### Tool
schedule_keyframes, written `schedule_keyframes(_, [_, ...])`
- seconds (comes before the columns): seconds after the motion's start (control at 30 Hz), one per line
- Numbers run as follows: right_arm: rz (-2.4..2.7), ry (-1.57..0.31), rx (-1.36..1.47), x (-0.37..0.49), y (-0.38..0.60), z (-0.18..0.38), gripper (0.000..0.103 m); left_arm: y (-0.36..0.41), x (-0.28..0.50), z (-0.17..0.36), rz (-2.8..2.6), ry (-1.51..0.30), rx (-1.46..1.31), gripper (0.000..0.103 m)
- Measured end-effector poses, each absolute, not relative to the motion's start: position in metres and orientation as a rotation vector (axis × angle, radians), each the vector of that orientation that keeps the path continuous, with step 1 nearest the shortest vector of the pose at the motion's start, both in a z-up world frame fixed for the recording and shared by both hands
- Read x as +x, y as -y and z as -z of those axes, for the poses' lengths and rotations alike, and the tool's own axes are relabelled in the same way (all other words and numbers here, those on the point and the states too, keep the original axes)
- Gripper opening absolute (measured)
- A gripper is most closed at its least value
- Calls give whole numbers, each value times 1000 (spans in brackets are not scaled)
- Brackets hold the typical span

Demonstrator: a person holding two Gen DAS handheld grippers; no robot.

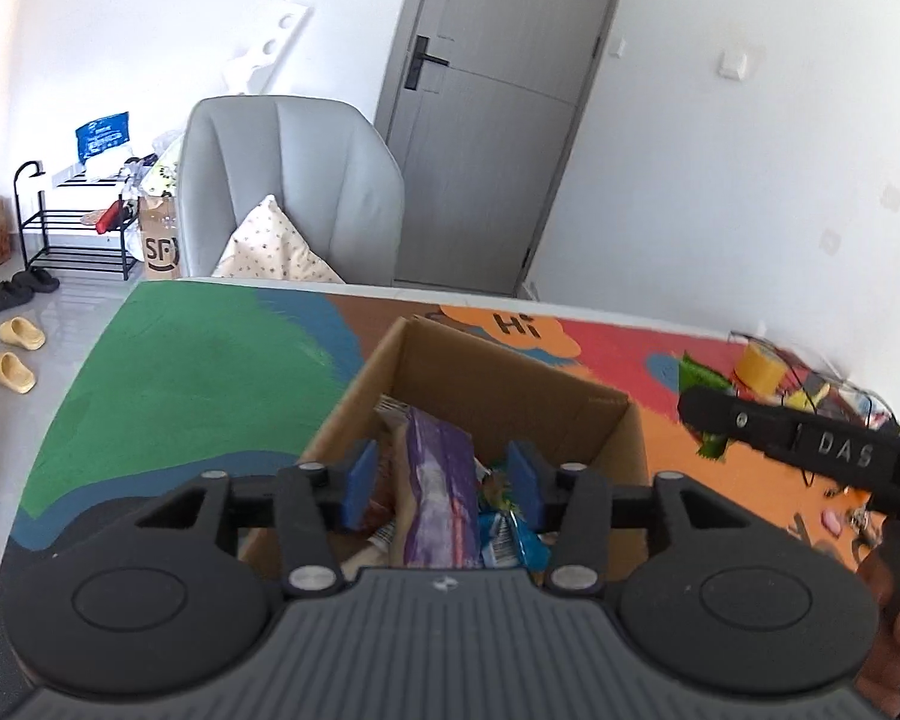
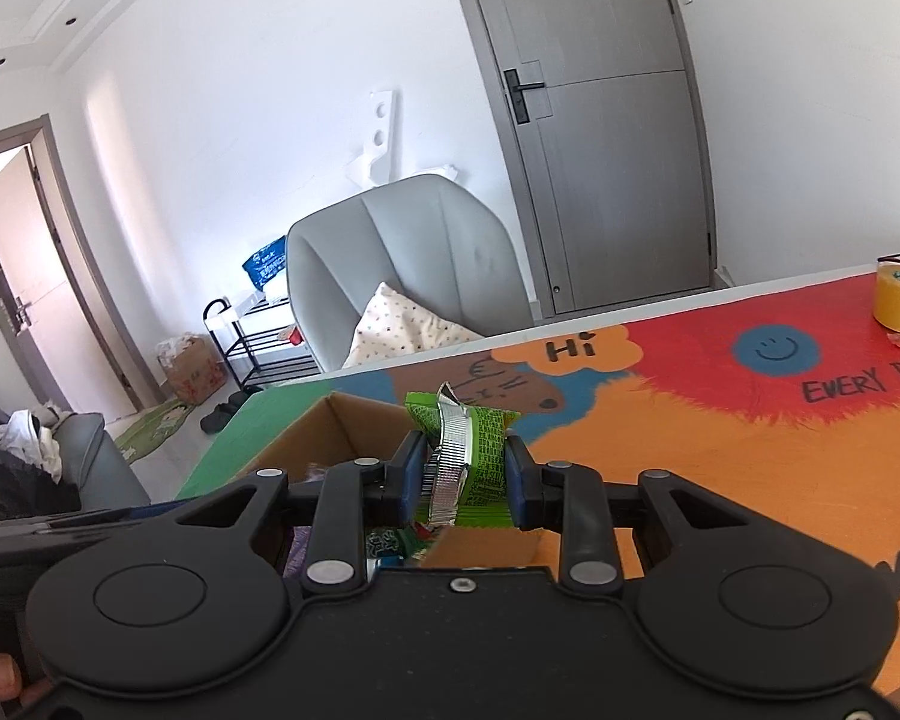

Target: Organize snacks

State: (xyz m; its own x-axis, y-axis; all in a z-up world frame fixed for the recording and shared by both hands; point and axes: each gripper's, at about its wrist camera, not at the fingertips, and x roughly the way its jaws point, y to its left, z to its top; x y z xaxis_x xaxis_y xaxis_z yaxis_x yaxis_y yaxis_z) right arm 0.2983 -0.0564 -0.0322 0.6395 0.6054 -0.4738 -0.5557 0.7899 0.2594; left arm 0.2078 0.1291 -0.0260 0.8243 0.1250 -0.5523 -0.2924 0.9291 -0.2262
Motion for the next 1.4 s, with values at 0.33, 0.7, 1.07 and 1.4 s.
schedule_keyframes(0.33, [-709, -577, 136, 306, 39, 28, 36, -136, 197, 17, -234, -525, -305, 69])
schedule_keyframes(0.7, [-670, -605, 149, 303, 64, 31, 64, -132, 199, 16, -275, -528, -285, 91])
schedule_keyframes(1.07, [-624, -618, 163, 284, 96, 33, 81, -118, 191, 12, -270, -545, -284, 97])
schedule_keyframes(1.4, [-590, -597, 186, 263, 132, 25, 95, -103, 178, 5, -289, -545, -300, 97])
